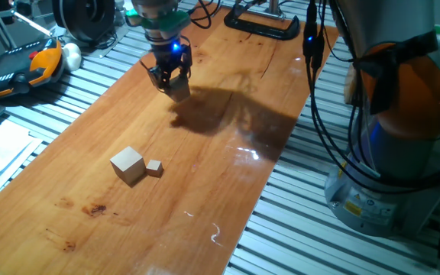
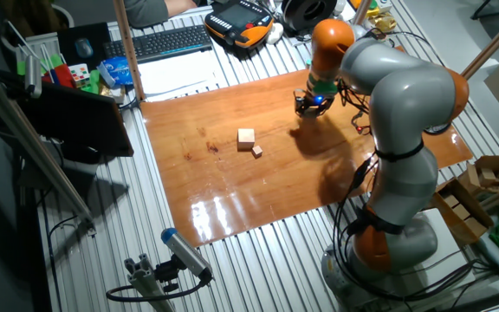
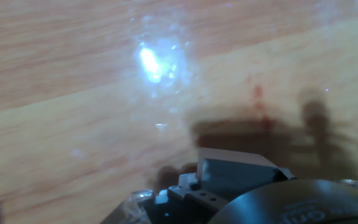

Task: Pick up the small block on the left and move it to the right

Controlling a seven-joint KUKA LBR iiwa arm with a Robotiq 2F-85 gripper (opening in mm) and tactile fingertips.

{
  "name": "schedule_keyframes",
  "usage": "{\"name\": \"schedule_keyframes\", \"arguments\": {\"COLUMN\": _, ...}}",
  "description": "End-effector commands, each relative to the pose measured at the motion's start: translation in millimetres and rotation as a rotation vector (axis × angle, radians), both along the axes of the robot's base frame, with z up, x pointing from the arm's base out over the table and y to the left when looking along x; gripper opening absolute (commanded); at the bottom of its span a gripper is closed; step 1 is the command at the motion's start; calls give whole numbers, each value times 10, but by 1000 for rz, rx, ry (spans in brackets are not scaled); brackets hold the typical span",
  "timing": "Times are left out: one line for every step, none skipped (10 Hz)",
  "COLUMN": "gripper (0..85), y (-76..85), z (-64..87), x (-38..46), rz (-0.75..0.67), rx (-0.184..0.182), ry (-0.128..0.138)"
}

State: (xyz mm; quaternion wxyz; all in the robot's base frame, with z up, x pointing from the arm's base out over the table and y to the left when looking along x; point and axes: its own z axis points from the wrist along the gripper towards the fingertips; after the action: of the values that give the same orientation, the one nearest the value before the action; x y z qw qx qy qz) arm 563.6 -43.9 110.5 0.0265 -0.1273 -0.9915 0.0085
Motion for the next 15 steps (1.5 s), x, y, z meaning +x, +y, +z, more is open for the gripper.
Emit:
{"name": "schedule_keyframes", "arguments": {"gripper": 7, "y": 16, "z": 3, "x": -14, "rz": -2, "rx": 7, "ry": 0}}
{"name": "schedule_keyframes", "arguments": {"gripper": 7, "y": 22, "z": 2, "x": -34, "rz": 0, "rx": 5, "ry": 0}}
{"name": "schedule_keyframes", "arguments": {"gripper": 7, "y": 29, "z": -3, "x": -62, "rz": -2, "rx": 4, "ry": -5}}
{"name": "schedule_keyframes", "arguments": {"gripper": 7, "y": 32, "z": 0, "x": -90, "rz": 0, "rx": -1, "ry": -12}}
{"name": "schedule_keyframes", "arguments": {"gripper": 7, "y": 32, "z": 14, "x": -114, "rz": 6, "rx": -5, "ry": -24}}
{"name": "schedule_keyframes", "arguments": {"gripper": 7, "y": 33, "z": 20, "x": -126, "rz": 18, "rx": -9, "ry": -21}}
{"name": "schedule_keyframes", "arguments": {"gripper": 7, "y": 34, "z": 20, "x": -134, "rz": 28, "rx": -22, "ry": -21}}
{"name": "schedule_keyframes", "arguments": {"gripper": 7, "y": 34, "z": 20, "x": -134, "rz": 60, "rx": -49, "ry": -24}}
{"name": "schedule_keyframes", "arguments": {"gripper": 7, "y": 34, "z": 20, "x": -134, "rz": 107, "rx": -71, "ry": -37}}
{"name": "schedule_keyframes", "arguments": {"gripper": 7, "y": 34, "z": 20, "x": -134, "rz": 161, "rx": -75, "ry": -43}}
{"name": "schedule_keyframes", "arguments": {"gripper": 7, "y": 34, "z": 20, "x": -134, "rz": 236, "rx": -84, "ry": -62}}
{"name": "schedule_keyframes", "arguments": {"gripper": 7, "y": 34, "z": 20, "x": -134, "rz": 287, "rx": -93, "ry": -91}}
{"name": "schedule_keyframes", "arguments": {"gripper": 7, "y": 34, "z": 20, "x": -134, "rz": 356, "rx": -78, "ry": -86}}
{"name": "schedule_keyframes", "arguments": {"gripper": 7, "y": 34, "z": 20, "x": -134, "rz": 369, "rx": -26, "ry": -47}}
{"name": "schedule_keyframes", "arguments": {"gripper": 7, "y": 34, "z": 20, "x": -134, "rz": 393, "rx": -35, "ry": -34}}
